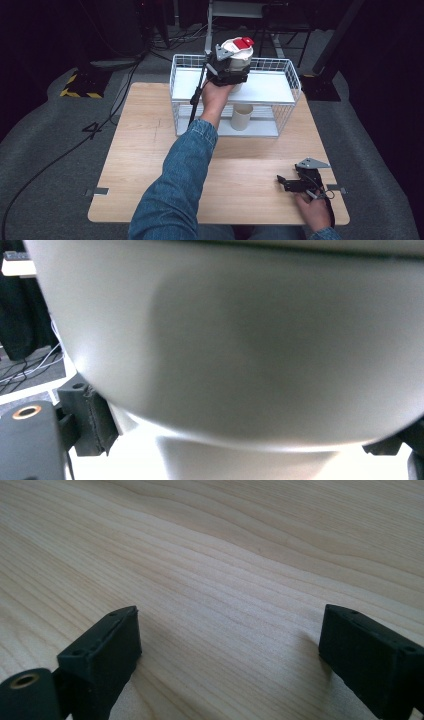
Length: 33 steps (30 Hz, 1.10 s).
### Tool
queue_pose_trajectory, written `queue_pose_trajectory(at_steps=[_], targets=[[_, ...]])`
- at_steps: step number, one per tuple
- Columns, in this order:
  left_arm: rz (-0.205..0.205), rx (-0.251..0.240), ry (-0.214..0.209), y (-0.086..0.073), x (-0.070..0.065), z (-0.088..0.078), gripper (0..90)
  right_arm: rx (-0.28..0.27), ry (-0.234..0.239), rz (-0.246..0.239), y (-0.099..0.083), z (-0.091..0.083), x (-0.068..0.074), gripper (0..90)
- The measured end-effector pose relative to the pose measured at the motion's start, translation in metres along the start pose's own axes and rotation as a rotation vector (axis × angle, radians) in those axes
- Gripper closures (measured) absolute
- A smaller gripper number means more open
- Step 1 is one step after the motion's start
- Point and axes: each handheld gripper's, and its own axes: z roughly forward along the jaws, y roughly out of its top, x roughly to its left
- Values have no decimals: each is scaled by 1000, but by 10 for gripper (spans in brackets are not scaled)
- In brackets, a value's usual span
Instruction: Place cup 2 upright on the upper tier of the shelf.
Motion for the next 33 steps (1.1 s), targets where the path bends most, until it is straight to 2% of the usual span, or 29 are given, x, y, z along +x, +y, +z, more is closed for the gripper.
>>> queue_pose_trajectory(at_steps=[4,9,14,20,28,33], targets=[[20,-14,14,3,0,-5,67,0,1,-1,0,0,0,101],[3,-8,3,6,2,-15,36,1,2,0,0,0,0,101],[8,-13,-9,5,2,-29,26,2,0,-1,0,0,0,101],[9,-13,-32,8,3,-52,27,0,2,0,1,1,1,100],[17,-59,-65,12,-4,-91,30,0,0,-2,2,2,1,100],[25,-72,-64,14,-7,-116,30,0,0,-3,2,2,1,99]])
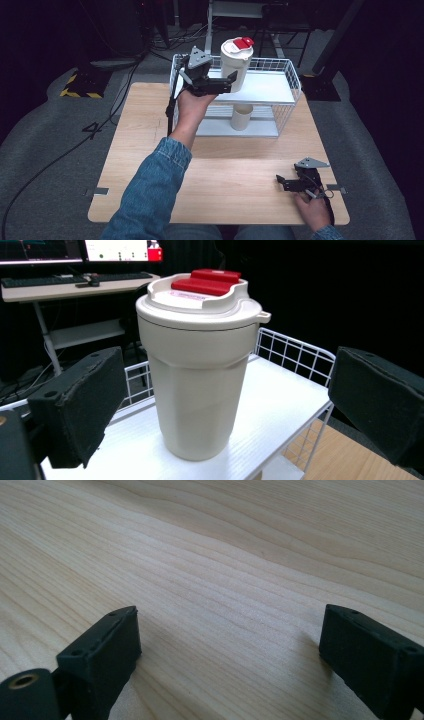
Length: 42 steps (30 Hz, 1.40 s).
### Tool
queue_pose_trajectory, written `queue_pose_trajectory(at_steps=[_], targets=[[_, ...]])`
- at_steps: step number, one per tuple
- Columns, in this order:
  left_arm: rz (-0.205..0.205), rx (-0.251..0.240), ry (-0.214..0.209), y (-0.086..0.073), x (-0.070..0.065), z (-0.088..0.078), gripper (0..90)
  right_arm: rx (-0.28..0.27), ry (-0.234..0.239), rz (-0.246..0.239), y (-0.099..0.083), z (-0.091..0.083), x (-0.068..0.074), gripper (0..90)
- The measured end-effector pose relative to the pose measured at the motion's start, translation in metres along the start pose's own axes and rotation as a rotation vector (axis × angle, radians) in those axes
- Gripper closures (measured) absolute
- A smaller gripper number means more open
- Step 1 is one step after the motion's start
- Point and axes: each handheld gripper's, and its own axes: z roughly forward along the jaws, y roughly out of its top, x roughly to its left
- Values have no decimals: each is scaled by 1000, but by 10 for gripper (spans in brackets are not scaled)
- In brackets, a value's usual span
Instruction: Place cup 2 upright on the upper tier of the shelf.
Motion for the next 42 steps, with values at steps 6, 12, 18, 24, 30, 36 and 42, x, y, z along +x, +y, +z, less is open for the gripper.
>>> queue_pose_trajectory(at_steps=[6,12,18,24,30,36,42], targets=[[10,7,-6,-2,-4,-29,30,0,0,-1,0,0,0,99],[27,-4,-5,-5,-8,-55,34,1,3,1,0,0,0,100],[49,24,-18,-13,-9,-77,34,2,3,0,0,0,0,100],[53,56,-23,-29,-8,-99,34,3,3,-1,0,0,0,100],[37,78,-23,-48,-3,-115,36,2,3,-1,0,0,0,99],[44,121,-29,-70,0,-127,47,2,3,0,0,0,0,100],[61,127,-22,-89,1,-138,47,2,3,-1,0,0,0,100]])
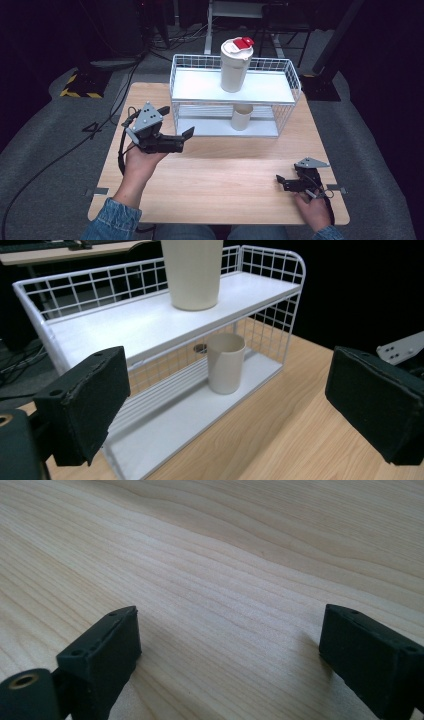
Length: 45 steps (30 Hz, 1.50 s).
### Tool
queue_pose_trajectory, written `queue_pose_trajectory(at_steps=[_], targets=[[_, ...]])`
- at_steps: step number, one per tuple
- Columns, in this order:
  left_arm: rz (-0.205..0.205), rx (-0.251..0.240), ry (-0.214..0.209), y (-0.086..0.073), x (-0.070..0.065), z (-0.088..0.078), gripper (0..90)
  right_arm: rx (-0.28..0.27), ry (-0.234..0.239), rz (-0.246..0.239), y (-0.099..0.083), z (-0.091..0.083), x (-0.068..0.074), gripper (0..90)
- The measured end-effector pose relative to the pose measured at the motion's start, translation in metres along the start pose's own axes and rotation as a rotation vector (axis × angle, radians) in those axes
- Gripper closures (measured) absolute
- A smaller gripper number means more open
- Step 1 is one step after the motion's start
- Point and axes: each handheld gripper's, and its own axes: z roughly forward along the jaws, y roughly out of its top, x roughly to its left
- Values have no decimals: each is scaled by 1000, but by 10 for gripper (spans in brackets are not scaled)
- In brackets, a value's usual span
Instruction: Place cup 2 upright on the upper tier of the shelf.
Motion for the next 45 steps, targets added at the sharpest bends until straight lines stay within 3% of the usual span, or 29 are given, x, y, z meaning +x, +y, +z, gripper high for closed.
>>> queue_pose_trajectory(at_steps=[6,15,21,24,29,32,34,37,45], targets=[[23,37,18,-22,-4,-6,49,0,0,0,0,0,0,100],[-40,102,13,-60,-6,-10,54,0,0,0,0,0,0,99],[-34,169,58,-91,-6,-7,55,0,0,0,0,0,0,100],[-45,188,58,-102,-6,-5,57,0,0,0,0,0,0,99],[-82,208,68,-123,-6,-2,64,0,0,0,0,0,0,100],[-133,204,82,-138,-5,0,69,0,0,1,0,0,0,100],[-121,228,98,-145,-3,1,70,0,0,0,0,0,0,100],[-150,233,108,-155,-1,3,71,0,0,0,0,0,0,100],[-123,358,130,-177,1,17,81,0,0,0,0,0,0,100]])
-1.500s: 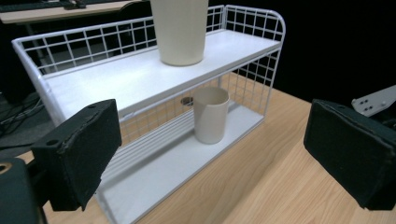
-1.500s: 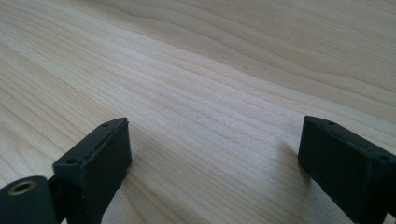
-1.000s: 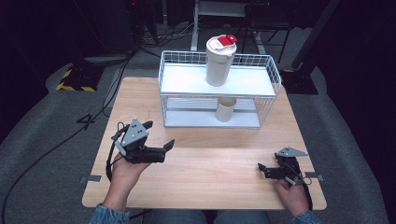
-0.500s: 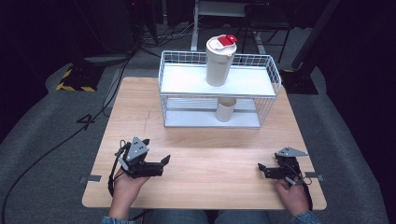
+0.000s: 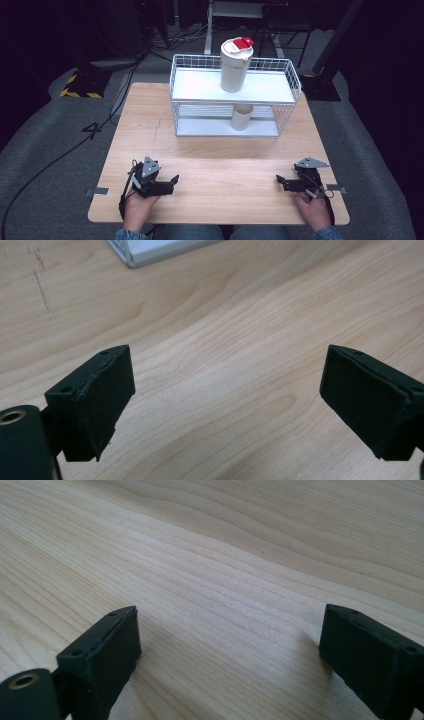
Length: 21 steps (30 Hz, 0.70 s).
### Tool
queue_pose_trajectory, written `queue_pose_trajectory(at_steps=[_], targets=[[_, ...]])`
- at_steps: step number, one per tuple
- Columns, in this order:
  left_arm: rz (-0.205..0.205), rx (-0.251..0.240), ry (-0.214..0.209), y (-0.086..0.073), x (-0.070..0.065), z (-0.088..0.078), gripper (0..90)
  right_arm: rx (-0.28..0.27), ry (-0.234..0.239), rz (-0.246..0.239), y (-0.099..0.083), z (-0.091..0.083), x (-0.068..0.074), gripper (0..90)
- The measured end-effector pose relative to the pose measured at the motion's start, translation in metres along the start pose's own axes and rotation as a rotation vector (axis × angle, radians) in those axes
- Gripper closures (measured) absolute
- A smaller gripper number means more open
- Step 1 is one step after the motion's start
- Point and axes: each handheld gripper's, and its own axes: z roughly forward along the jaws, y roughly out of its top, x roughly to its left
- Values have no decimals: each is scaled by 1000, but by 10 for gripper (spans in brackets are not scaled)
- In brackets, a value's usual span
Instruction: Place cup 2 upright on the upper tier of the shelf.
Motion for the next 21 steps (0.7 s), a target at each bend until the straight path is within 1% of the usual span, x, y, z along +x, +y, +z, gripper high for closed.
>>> queue_pose_trajectory(at_steps=[2,3,6,7,9,10,11,12,14,16,17,19,20,21], targets=[[-1,21,20,-2,-2,5,82,0,0,0,0,0,0,100],[7,28,29,-4,-2,7,81,0,0,0,0,0,0,99],[17,68,57,-8,-1,14,81,0,0,0,0,0,0,100],[8,90,59,-8,0,16,82,0,0,0,0,0,0,100],[-18,117,62,-8,1,18,83,0,0,0,0,0,0,100],[-22,127,59,-7,1,19,83,0,0,0,0,0,0,100],[-38,147,53,-7,2,21,80,0,0,0,0,0,0,99],[-38,158,61,-7,2,22,65,0,0,0,0,0,0,100],[-41,166,66,-6,2,23,36,0,0,0,0,0,0,100],[-43,166,67,-5,3,24,31,0,0,0,0,0,0,100],[-50,164,75,-5,3,24,32,0,0,-1,0,0,0,100],[-66,165,91,-5,6,25,29,0,-3,-1,0,0,0,99],[-61,169,88,-4,8,26,8,-1,-3,-1,0,0,0,98],[-66,172,92,-4,10,26,6,0,-5,3,0,0,0,93]])
